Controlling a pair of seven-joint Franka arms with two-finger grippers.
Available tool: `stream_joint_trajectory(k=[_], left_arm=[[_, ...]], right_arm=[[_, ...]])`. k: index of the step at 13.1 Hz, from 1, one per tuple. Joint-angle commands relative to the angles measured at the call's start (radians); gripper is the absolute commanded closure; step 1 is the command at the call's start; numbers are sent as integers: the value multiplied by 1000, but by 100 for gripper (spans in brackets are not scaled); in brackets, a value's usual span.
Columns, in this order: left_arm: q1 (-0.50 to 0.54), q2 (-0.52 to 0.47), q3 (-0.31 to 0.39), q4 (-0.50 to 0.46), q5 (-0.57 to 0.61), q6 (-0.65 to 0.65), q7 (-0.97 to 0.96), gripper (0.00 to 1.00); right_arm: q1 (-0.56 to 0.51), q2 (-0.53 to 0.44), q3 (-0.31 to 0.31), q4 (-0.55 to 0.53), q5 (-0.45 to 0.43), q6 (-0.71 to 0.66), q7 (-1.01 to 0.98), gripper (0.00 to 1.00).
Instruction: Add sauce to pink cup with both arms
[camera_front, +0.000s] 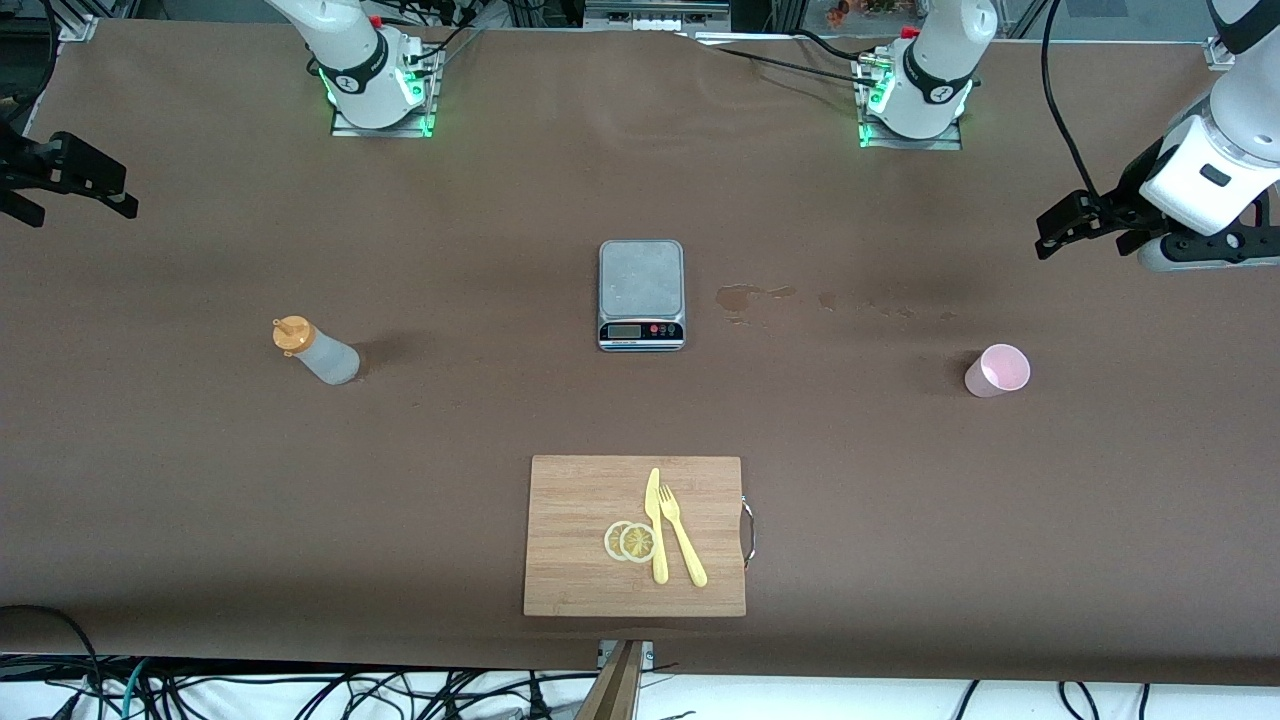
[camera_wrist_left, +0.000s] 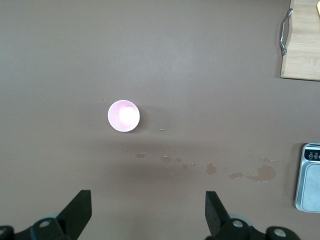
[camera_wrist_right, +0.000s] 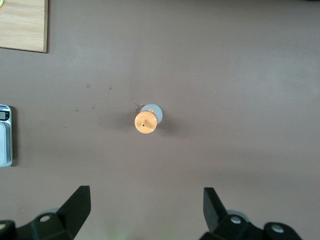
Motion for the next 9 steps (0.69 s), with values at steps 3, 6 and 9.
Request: stream_joint_trajectory(k=[3, 6, 9], left_arm=[[2, -1, 2, 13, -18, 1, 2, 0], [4, 1, 4, 13, -18, 1, 0, 0], [4, 2, 4, 13, -16, -1, 11, 0]], right_arm=[[-2, 1, -1, 12, -4, -6, -3, 0], [-2, 1, -1, 12, -4, -6, -3, 0], [-2, 1, -2, 12, -4, -4, -2, 0]])
